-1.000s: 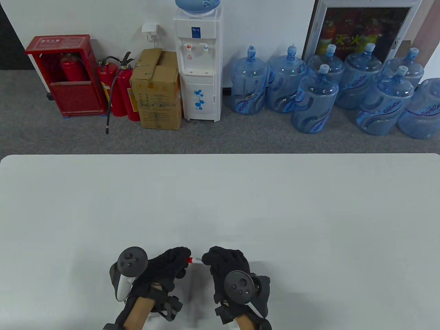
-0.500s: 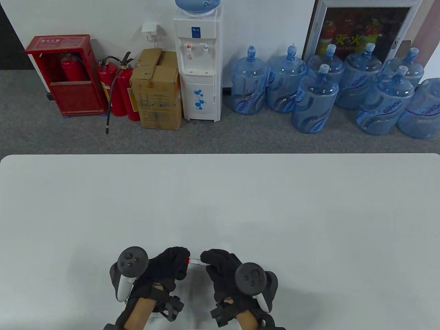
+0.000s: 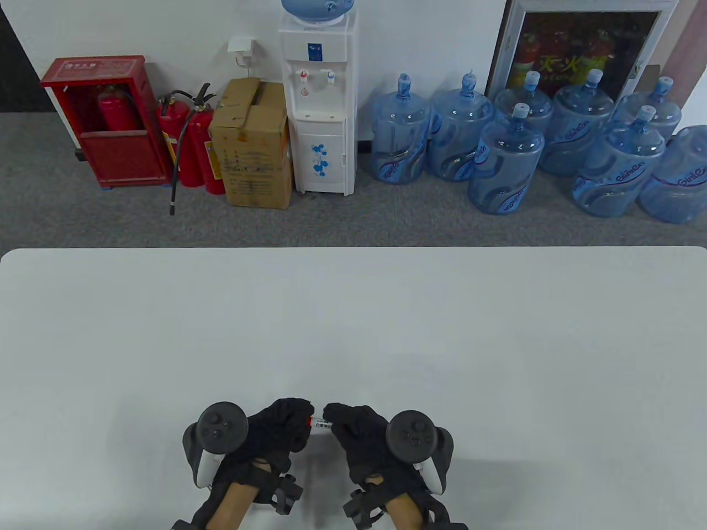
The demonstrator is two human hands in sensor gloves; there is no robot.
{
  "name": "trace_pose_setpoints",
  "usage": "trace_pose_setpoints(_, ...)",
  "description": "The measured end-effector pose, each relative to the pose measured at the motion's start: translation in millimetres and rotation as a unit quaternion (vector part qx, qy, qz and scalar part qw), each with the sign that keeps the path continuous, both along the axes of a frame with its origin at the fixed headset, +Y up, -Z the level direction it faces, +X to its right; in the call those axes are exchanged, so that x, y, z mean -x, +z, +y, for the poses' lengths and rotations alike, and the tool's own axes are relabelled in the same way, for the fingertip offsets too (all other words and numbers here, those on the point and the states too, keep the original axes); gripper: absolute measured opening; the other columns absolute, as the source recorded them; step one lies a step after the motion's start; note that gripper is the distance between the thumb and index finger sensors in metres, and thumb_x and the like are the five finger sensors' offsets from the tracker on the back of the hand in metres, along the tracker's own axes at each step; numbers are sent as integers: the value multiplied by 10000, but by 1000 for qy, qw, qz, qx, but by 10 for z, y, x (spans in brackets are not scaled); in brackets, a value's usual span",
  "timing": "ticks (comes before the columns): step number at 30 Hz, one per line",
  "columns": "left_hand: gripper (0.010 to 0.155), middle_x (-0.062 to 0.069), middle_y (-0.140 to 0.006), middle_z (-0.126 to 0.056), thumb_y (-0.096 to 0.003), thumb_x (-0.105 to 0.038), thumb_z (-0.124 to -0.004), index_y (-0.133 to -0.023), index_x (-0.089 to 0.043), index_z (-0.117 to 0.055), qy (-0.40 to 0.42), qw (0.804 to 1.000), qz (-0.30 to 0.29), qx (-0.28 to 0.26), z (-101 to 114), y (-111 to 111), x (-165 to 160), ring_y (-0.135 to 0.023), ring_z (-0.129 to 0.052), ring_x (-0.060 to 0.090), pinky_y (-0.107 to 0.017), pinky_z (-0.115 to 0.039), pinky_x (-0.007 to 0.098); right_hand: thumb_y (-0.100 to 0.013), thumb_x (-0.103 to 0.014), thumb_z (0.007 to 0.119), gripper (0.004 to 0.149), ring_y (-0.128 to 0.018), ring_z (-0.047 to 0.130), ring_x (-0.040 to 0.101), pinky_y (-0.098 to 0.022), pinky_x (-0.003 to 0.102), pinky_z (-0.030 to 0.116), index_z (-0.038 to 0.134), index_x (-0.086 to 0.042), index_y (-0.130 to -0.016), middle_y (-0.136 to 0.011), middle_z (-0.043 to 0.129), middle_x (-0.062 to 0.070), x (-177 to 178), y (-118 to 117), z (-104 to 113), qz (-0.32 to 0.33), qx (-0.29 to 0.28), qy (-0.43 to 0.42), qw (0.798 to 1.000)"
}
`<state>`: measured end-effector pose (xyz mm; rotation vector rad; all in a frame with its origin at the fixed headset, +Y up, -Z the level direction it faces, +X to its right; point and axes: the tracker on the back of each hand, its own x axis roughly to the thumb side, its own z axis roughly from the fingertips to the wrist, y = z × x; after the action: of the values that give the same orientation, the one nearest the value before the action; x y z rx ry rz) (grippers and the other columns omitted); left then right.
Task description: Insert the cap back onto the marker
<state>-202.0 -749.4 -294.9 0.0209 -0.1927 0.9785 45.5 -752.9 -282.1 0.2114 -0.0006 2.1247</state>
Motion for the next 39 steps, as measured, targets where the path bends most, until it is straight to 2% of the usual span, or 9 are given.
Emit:
trace_pose_setpoints(14,410,-61,-546,-1111,-366,-420,-792,-758,-347,-889,-2,999,-46,-12,53,0,4,-260,-1128,142,-518,-851,484,-437,-511,677,494,-48,870,36,-384,394,921,790,-306,-872,-299,1004,-54,6,-32,-24,50,43,-7,998)
trace_pose_setpoints(17,410,-62,-519,-1136,-362,-426,-801,-744,-336,-918,-4,999,-43,-9,69,-4,13,-221,-1140,131,-490,-872,474,-443,-510,664,507,-32,863,46,-366,406,921,787,-267,-870,-274,990,-65,44,3,35,52,18,22,998)
trace_pose_setpoints(20,412,-63,-501,-1156,-359,-427,-810,-736,-326,-941,-3,1000,-28,13,34,-17,41,-197,-1156,126,-473,-888,469,-424,-493,691,504,-58,871,58,-391,417,915,801,-255,-855,-313,1001,-69,104,66,120,37,-50,80,995)
trace_pose_setpoints(25,425,-50,-463,-1177,-364,-428,-825,-740,-285,-966,14,998,-25,62,-31,-39,45,-166,-1172,126,-454,-905,471,-405,-436,754,480,-218,908,138,-529,474,842,820,-263,-848,-535,1025,-46,153,147,231,27,-125,140,982)
trace_pose_setpoints(30,422,-60,-435,-1175,-396,-442,-814,-740,-256,-974,86,988,-25,123,-124,-48,99,-149,-1169,119,-448,-910,463,-404,-420,783,499,-393,909,160,-584,502,793,795,-283,-884,-749,933,-35,158,183,272,52,-138,153,977)
trace_pose_setpoints(32,417,-33,-408,-1169,-417,-436,-809,-741,-236,-978,117,983,-12,143,-135,-50,139,-124,-1163,131,-435,-909,469,-394,-399,839,580,-499,897,149,-607,505,779,712,-291,-950,-874,835,-23,221,226,284,76,-152,215,962)
trace_pose_setpoints(33,416,-31,-419,-1161,-422,-432,-803,-750,-238,-970,104,985,-16,138,-116,-46,141,-144,-1158,138,-446,-899,476,-398,-352,853,570,-483,909,136,-596,496,797,711,-285,-946,-863,843,-28,255,244,287,62,-169,230,956)
trace_pose_setpoints(36,408,-66,-521,-1117,-422,-431,-766,-783,-307,-913,12,999,-23,32,-2,-17,92,-255,-1145,134,-504,-860,488,-386,-411,820,523,-425,926,115,-554,480,830,770,-274,-888,-797,887,-35,271,243,254,10,-179,208,962)
trace_pose_setpoints(39,412,-69,-574,-1098,-411,-426,-767,-794,-340,-892,-25,998,-40,-34,62,20,45,-311,-1133,148,-540,-833,505,-391,-437,791,521,-499,922,145,-556,515,807,786,-252,-878,-820,856,-19,186,171,180,8,-104,151,983)
